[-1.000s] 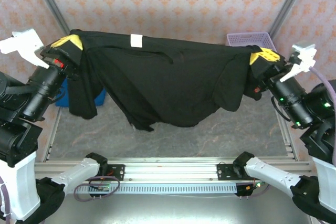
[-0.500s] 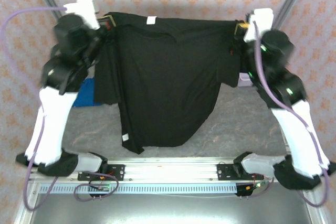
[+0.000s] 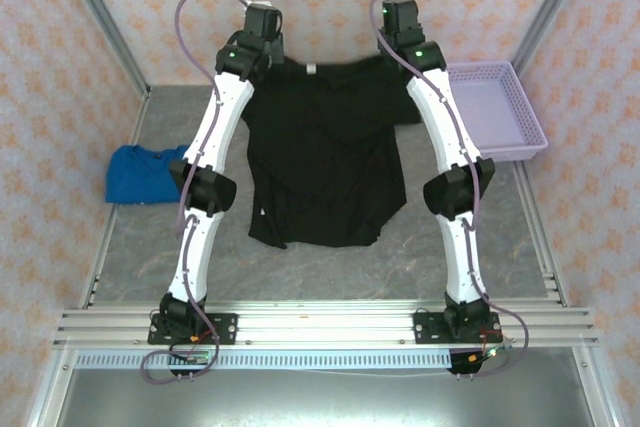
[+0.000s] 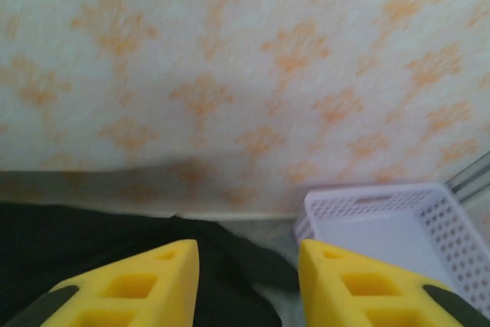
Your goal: Fold the inside-out t-shirt
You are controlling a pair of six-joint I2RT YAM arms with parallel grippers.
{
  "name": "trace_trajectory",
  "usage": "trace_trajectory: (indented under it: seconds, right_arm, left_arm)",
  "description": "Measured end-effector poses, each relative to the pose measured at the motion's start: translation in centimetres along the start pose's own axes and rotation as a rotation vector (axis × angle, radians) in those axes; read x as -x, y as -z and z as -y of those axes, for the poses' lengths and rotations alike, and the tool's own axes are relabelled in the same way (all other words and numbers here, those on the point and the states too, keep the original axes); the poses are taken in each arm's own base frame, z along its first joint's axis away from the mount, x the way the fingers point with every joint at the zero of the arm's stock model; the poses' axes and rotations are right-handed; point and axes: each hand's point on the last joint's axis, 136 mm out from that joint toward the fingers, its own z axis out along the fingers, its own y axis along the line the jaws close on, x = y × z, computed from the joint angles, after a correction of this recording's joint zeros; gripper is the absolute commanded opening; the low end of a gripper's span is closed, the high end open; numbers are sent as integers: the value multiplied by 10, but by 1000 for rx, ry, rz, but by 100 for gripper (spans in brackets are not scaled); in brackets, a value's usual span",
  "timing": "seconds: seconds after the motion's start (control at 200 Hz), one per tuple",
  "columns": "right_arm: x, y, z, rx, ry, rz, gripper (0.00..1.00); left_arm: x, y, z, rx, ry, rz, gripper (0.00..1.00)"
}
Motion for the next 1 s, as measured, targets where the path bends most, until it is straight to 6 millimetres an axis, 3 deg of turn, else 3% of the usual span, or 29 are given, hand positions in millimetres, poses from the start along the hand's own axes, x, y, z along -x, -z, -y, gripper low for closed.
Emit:
trace_trajectory:
  seconds: [0.08, 0.14, 0.28, 0.355, 0.375, 0.455, 0.485, 0.52, 0.59, 0.655, 0.765, 0.861, 0.901, 1.001]
  right_arm:
    - [-19, 13, -5, 55, 11, -82, 49]
    - [-43, 28, -6, 90, 24, -151, 50]
    - [-135, 90, -12, 217, 20, -335, 52]
    - [-178, 119, -19, 284, -4, -397, 53]
    - [-194, 129, -22, 305, -10, -422, 53]
    - [-244, 152, -30, 367, -41, -507, 54]
    - [-265, 160, -33, 390, -54, -543, 54]
    - [-289, 168, -35, 409, -73, -593, 54]
    - [-329, 177, -35, 418, -98, -681, 53]
    - [-355, 181, -34, 408, -109, -744, 53]
    - [-366, 183, -33, 407, -132, -774, 53]
    - [-356, 182, -33, 416, -164, -738, 53]
    - [-351, 182, -31, 419, -178, -721, 53]
    - [-343, 181, -29, 423, -198, -689, 52]
  left_arm:
    - [-15, 12, 0, -27, 2, -71, 61]
    - [-33, 32, -5, -54, 3, -140, 62]
    - [-95, 116, -6, -197, 19, -206, 62]
    - [-133, 164, 15, -329, -23, -201, 62]
    - [-149, 180, 26, -386, -48, -201, 62]
    - [-199, 213, 59, -527, -166, -217, 63]
    - [-230, 224, 73, -581, -231, -248, 63]
    - [-259, 231, 82, -618, -291, -280, 63]
    - [-335, 240, 96, -669, -462, -396, 63]
    - [-381, 241, 102, -665, -602, -465, 63]
    - [-430, 236, 116, -653, -807, -507, 63]
    - [-444, 229, 125, -642, -910, -504, 58]
    - [-447, 226, 130, -636, -939, -501, 52]
    - [-446, 214, 143, -619, -983, -480, 22]
